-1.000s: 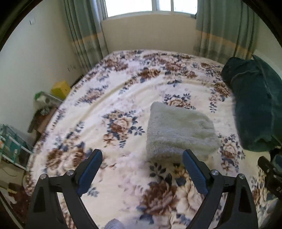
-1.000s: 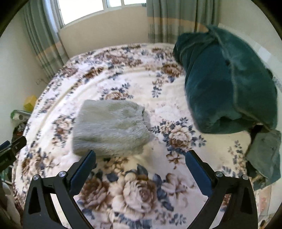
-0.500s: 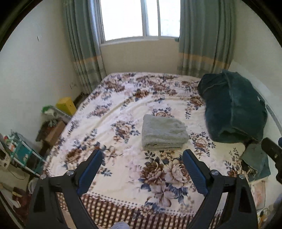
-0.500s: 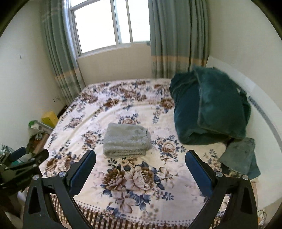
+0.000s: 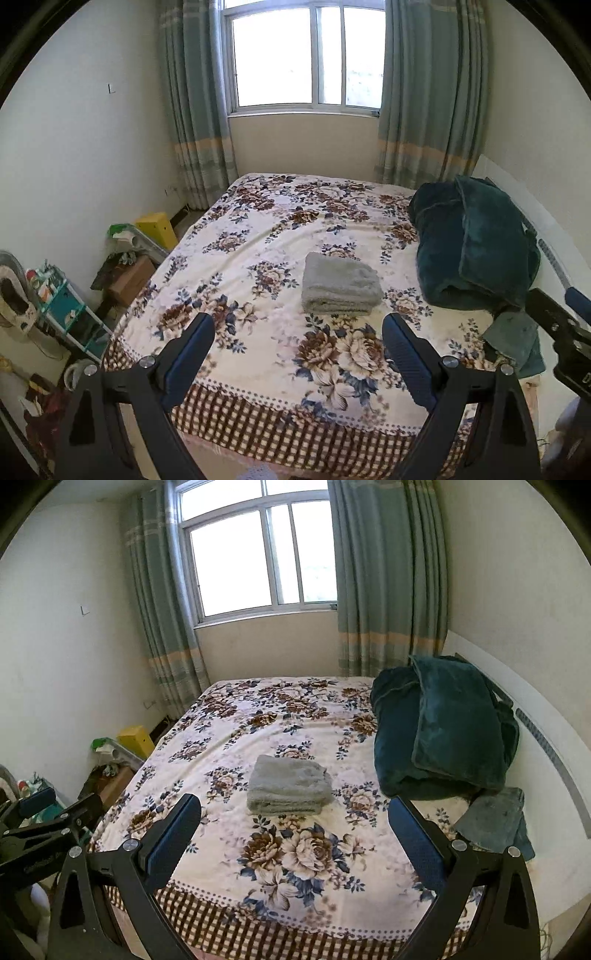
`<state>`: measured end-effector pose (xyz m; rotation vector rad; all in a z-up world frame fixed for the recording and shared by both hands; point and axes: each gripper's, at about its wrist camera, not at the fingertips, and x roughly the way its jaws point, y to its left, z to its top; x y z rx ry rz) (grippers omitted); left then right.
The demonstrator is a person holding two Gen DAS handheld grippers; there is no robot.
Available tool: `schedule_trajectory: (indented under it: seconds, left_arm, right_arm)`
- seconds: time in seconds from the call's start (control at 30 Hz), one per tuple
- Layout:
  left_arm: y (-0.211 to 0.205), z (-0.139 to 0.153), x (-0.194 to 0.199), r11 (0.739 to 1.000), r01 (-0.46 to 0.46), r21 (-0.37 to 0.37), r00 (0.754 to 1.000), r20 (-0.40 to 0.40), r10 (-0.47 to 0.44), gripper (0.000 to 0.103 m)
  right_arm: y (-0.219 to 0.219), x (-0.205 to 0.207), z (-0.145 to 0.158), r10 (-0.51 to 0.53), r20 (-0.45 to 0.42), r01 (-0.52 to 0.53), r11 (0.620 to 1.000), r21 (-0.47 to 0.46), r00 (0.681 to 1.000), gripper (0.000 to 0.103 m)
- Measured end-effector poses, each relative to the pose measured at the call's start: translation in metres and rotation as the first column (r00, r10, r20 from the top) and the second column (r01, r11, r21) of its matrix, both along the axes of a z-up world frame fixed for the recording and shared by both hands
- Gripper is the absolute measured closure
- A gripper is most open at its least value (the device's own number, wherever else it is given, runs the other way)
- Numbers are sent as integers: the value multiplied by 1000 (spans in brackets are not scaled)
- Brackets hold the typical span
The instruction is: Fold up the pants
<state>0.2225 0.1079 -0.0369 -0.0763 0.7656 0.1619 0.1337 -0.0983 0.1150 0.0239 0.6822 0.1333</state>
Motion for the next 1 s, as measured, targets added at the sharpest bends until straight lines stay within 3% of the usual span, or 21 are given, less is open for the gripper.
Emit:
schedule_trajectory:
  seconds: [0.13,0.23,1.0]
  left_arm:
    - [-7,2,-14,1000,-3,3,1000,3,3,10]
    - [-10,2,-19,1000,-6,-5,1000,11,6,2]
    - [-7,14,-20,1000,-10,7,999,32,10,2]
  right_arm:
    - [-3,-11,2,-2,-8,2,1000,-7,1000,0]
    - [-7,-16,1,-4,-11,4,1000,-2,1000,0]
    - [-8,-9,-2,27,-24,-27,1000,8,999,0]
